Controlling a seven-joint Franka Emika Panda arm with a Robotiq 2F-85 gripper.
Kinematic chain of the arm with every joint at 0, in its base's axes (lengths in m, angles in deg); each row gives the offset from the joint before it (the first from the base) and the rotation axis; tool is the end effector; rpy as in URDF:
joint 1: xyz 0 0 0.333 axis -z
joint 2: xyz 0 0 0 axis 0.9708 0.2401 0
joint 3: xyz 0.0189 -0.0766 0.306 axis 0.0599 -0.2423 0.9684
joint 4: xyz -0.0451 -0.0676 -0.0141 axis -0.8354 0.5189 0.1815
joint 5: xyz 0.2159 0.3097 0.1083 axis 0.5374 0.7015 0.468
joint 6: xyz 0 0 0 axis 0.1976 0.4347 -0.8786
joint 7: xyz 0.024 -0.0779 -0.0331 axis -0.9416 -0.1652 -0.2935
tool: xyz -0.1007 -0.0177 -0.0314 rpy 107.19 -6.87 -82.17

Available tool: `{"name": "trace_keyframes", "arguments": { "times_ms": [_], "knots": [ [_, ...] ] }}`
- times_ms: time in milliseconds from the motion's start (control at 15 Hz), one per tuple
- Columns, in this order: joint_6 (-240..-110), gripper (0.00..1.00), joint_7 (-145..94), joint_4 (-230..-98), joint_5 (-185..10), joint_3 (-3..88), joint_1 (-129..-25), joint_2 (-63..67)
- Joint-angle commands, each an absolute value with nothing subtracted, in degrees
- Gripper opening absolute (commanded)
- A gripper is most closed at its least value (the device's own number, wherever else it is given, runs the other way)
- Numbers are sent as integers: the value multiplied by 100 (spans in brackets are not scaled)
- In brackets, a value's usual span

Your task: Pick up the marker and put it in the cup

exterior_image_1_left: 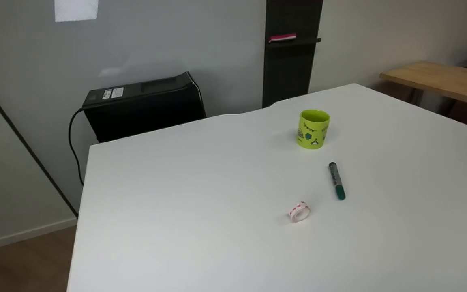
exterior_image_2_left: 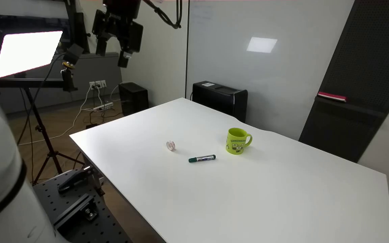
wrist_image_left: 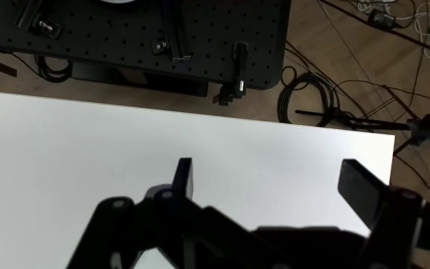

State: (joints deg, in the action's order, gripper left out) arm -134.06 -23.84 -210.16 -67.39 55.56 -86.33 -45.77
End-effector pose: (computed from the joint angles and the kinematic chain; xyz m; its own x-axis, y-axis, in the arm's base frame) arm 0.3295 0.1500 0.4856 0.9525 0.1508 -0.2647 0.1076 -0.9794 -0.1707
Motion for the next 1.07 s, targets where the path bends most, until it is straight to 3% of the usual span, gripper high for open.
{"name": "trace_keyframes", "arguments": {
  "times_ms": [0,1000],
  "knots": [
    [-13641,100,-1711,-21074,-6584,5597,-8317,-4423],
    [-16618,100,579,-21843,-7024,5695,-7365,-3615]
  ]
}}
